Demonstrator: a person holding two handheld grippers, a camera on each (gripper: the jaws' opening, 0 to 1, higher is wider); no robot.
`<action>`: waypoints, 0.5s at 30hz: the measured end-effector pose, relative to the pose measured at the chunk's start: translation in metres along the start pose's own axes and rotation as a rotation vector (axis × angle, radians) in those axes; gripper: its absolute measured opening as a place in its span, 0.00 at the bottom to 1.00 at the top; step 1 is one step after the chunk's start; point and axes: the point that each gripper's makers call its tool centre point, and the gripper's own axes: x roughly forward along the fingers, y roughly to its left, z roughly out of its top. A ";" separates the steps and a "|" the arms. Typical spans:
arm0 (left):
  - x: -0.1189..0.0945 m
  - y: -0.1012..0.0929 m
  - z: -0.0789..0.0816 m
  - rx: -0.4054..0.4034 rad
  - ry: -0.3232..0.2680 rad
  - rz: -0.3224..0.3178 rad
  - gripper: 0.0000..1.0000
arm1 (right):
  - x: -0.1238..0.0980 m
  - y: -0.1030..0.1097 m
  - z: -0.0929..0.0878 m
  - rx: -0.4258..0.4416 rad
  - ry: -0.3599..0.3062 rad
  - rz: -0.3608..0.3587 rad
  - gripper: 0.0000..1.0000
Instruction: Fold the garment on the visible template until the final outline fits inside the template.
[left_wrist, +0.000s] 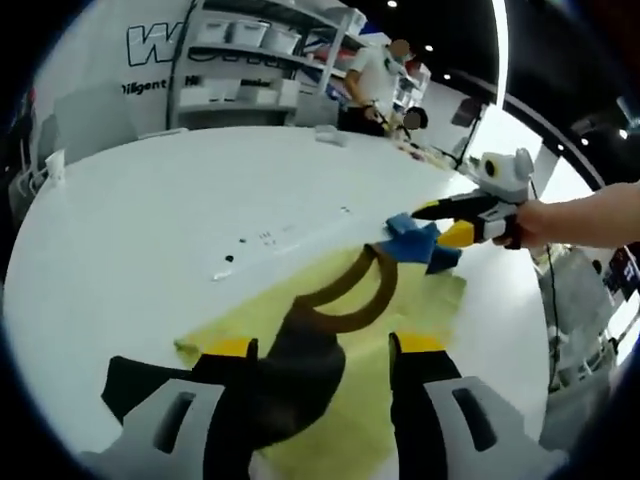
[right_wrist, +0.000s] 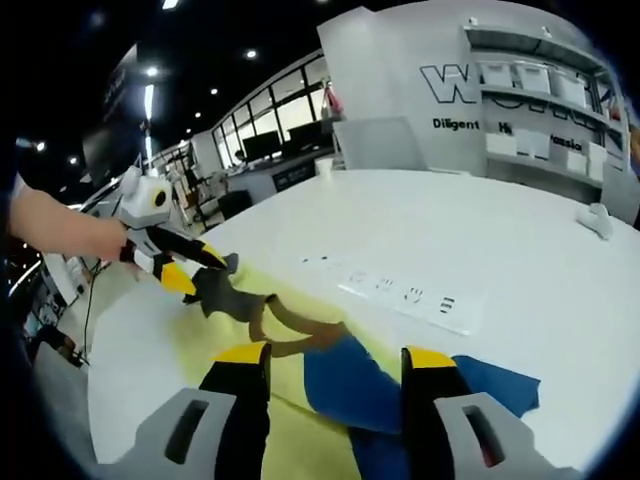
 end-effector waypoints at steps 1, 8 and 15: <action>0.001 0.002 0.000 -0.012 -0.004 -0.001 0.52 | 0.002 -0.002 0.000 -0.001 0.004 0.002 0.48; 0.004 0.007 -0.017 -0.046 0.045 0.003 0.47 | 0.016 -0.006 -0.011 -0.011 0.088 0.048 0.40; 0.001 0.011 -0.029 -0.055 0.067 0.010 0.45 | 0.016 -0.014 -0.022 -0.039 0.169 0.052 0.31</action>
